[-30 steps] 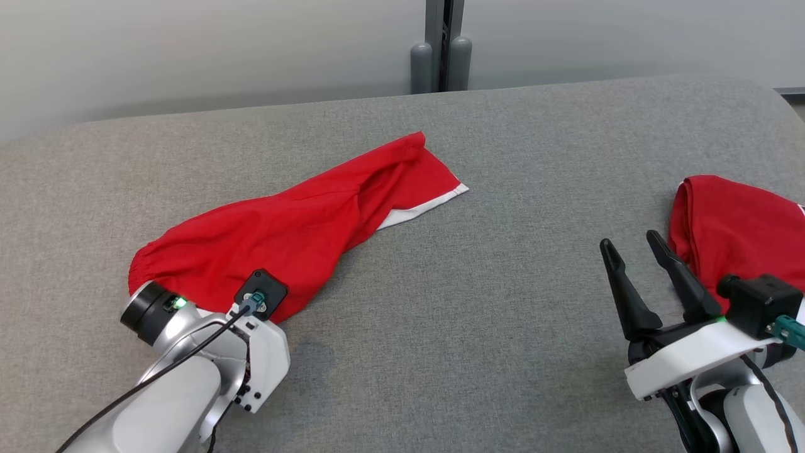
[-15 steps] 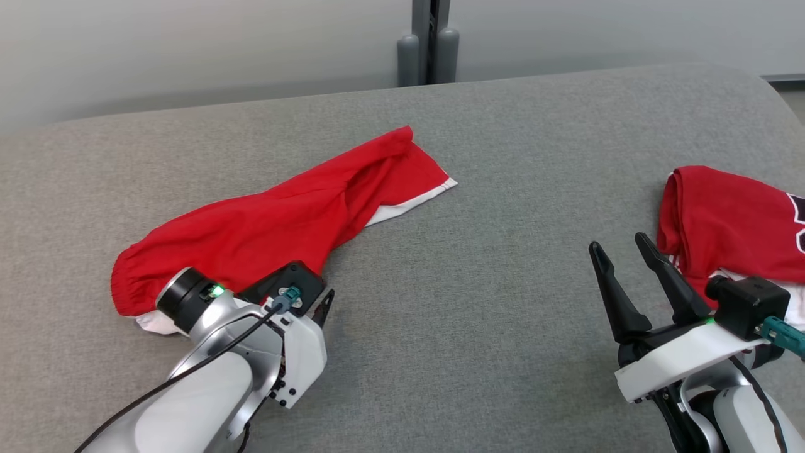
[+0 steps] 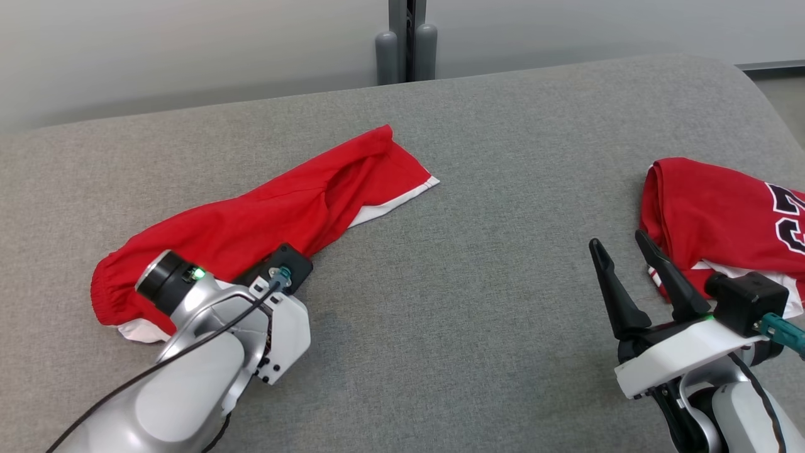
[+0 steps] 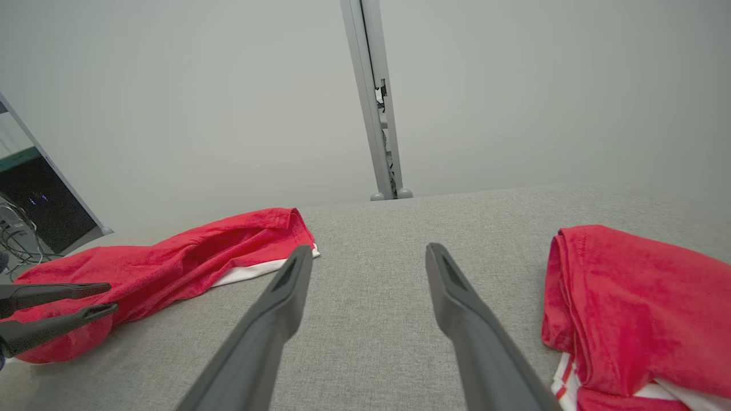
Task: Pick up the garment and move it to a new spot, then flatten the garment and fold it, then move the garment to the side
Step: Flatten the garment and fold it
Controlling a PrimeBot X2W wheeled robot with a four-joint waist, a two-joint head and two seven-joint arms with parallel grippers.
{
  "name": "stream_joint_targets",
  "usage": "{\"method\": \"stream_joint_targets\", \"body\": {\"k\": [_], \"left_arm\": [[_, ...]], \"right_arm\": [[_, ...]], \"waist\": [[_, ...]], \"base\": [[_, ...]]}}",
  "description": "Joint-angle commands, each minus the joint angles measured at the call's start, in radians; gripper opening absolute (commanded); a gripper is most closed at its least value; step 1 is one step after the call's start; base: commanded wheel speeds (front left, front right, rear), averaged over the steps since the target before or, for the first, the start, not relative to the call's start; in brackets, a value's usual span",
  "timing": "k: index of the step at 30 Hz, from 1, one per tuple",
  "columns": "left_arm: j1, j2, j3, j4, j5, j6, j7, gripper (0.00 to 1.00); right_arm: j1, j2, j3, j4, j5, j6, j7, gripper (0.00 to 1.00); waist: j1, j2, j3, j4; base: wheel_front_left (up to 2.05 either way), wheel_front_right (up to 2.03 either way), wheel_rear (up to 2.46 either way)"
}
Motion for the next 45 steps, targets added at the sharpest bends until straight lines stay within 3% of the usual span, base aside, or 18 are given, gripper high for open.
{"method": "stream_joint_targets", "body": {"k": [1,8,17,23,30,31,32,38,45], "left_arm": [[-0.020,0.013,0.014,-0.012,-0.014,-0.002,0.000,0.00],[-0.031,0.056,0.081,-0.107,-0.088,-0.007,0.026,0.00],[-0.127,0.199,0.198,-0.256,-0.210,-0.091,0.126,0.00],[-0.212,0.264,0.295,-0.201,-0.342,-0.157,0.221,0.00],[-0.291,0.316,0.358,-0.070,-0.406,-0.217,0.232,0.00],[-0.294,0.314,0.363,-0.048,-0.417,-0.220,0.237,0.38],[-0.305,0.311,0.365,-0.019,-0.427,-0.230,0.237,1.00],[-0.308,0.315,0.351,0.018,-0.393,-0.234,0.175,1.00],[-0.215,0.288,0.334,-0.065,-0.382,-0.202,0.088,1.00]], "right_arm": [[0.008,-0.005,-0.006,0.002,-0.005,0.000,-0.008,1.00],[0.012,-0.005,-0.006,-0.007,-0.005,0.000,-0.002,1.00],[-0.016,-0.006,0.001,-0.021,-0.009,0.000,0.009,1.00],[-0.056,-0.002,0.023,-0.014,-0.005,0.000,-0.006,1.00],[-0.085,0.009,0.042,0.019,0.004,0.000,-0.029,1.00],[-0.088,0.010,0.041,0.023,0.006,0.000,-0.035,1.00],[-0.090,0.010,0.042,0.033,0.008,0.000,-0.039,1.00],[-0.075,0.007,0.034,0.054,0.008,0.000,-0.049,1.00],[-0.051,0.002,0.034,0.052,0.005,0.000,-0.036,1.00]], "waist": [[0.0000,0.0000,-0.003,0.005],[0.0000,0.0000,0.003,0.011],[0.0000,0.0000,0.082,-0.011],[0.0000,0.0000,0.139,-0.055],[0.0000,0.0000,0.177,-0.111],[0.0000,0.0000,0.179,-0.116],[0.0000,0.0000,0.177,-0.123],[0.0000,0.0000,0.143,-0.107],[0.0000,0.0000,0.080,-0.048]], "base": [[0.00,0.00,0.00],[0.00,0.00,0.00],[0.00,0.00,0.00],[0.00,0.00,0.00],[0.00,0.00,0.00],[0.00,0.00,0.00],[0.00,0.00,0.00],[0.00,0.00,0.00],[0.00,0.00,0.00]]}}
